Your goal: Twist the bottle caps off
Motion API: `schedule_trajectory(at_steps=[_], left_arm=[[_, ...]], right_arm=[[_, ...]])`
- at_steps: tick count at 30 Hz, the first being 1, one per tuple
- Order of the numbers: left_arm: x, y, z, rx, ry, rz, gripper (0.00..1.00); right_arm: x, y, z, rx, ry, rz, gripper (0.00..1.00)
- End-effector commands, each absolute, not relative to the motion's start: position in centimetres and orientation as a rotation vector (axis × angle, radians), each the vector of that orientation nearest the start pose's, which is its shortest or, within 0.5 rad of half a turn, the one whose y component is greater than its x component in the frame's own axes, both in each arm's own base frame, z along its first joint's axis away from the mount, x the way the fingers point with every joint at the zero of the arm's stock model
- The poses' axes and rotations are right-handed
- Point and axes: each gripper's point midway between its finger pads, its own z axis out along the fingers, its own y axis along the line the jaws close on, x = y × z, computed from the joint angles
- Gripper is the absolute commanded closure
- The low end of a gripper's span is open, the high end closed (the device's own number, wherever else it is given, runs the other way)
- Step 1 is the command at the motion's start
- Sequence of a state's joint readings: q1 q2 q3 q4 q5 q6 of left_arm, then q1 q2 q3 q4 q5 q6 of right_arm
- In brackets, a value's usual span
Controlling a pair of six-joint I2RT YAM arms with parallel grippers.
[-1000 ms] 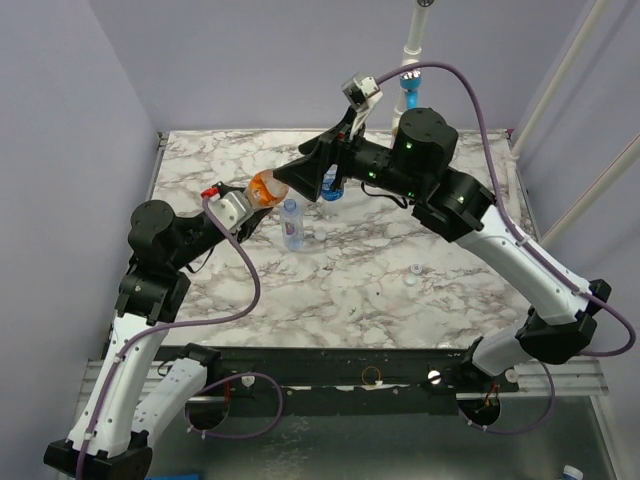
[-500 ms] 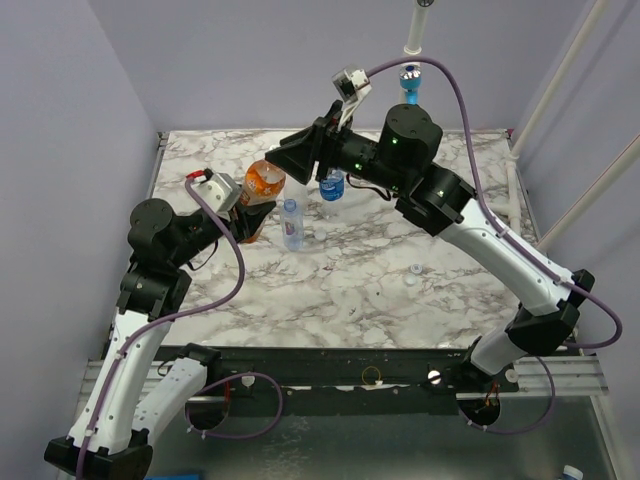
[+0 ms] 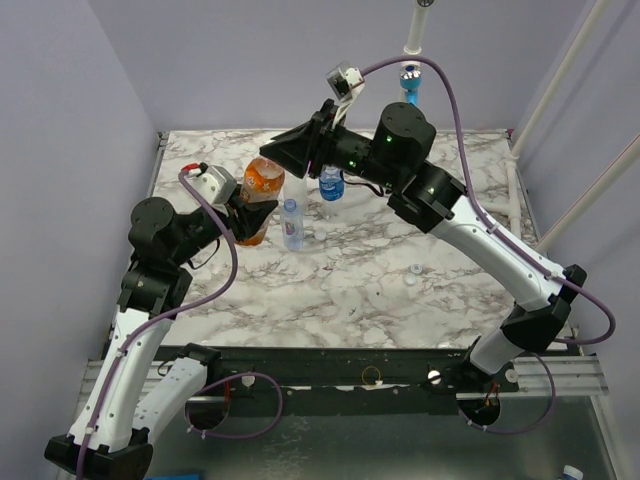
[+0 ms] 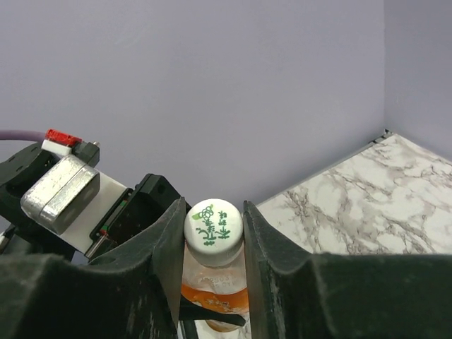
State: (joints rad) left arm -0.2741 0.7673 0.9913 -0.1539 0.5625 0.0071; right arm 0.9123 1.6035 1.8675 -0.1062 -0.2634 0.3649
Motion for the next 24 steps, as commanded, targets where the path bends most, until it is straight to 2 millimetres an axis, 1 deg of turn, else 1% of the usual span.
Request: schedule_trajectory(at_steps=[1,4,7,10,13,15,16,17,18,19,20,21,22,23,24], left_arm=[[22.5,-18.0,41.5,0.639,1.352,-0.815,0.67],[20.4,-19.4,42.5,0.681,1.347,-0.975,0.66],[18.3,-20.5,43.4,0.723,1.345,-1.136,0.66],[16.6,-21.1,44.0,0.765,1.354,-1.267,0.66],[15.6,-21.3,44.5,0.801,1.34,-1.311,0.66],[15.4,-21.3,44.5,0.815,1.336,-1.317,0.67],[15.4,-21.3,44.4,0.819,1.336,-1.315,0.67],[15.5,-21.3,44.2,0.817,1.339,-1.309,0.67],[15.6,-21.3,44.1,0.815,1.34,-1.296,0.67],[16.0,-21.2,44.0,0.813,1.332,-1.273,0.67],[16.3,-21.1,43.7,0.799,1.346,-1.254,0.67],[16.8,-21.0,43.4,0.794,1.349,-1.225,0.67],[17.2,-20.9,43.1,0.784,1.354,-1.195,0.67],[17.8,-20.7,42.9,0.773,1.356,-1.158,0.67],[18.3,-20.6,42.6,0.76,1.363,-1.127,0.67]], right_arm=[[20.5,42.1,52.8,-0.842,1.192,1.344,0.9],[17.0,41.3,53.7,-0.989,1.039,1.427,0.92],[13.9,40.7,53.6,-1.144,0.943,1.509,0.94],[11.7,40.2,53.0,-1.274,0.871,1.582,0.96],[10.4,39.7,52.7,-1.336,0.826,1.617,0.97],[10.3,39.5,52.8,-1.337,0.817,1.61,0.96],[10.7,39.5,53.0,-1.313,0.83,1.589,0.94],[11.4,39.6,53.2,-1.276,0.856,1.557,0.84],[12.5,39.8,53.7,-1.209,0.894,1.511,0.71],[13.8,39.9,54.1,-1.137,0.939,1.46,0.61],[15.4,40.0,54.5,-1.054,0.99,1.406,0.42],[16.9,39.8,55.0,-0.967,1.031,1.351,0.27],[17.9,39.6,55.4,-0.909,1.052,1.318,0.19],[19.0,39.5,55.2,-0.862,1.104,1.285,0.14],[19.6,39.5,55.2,-0.833,1.13,1.268,0.09]])
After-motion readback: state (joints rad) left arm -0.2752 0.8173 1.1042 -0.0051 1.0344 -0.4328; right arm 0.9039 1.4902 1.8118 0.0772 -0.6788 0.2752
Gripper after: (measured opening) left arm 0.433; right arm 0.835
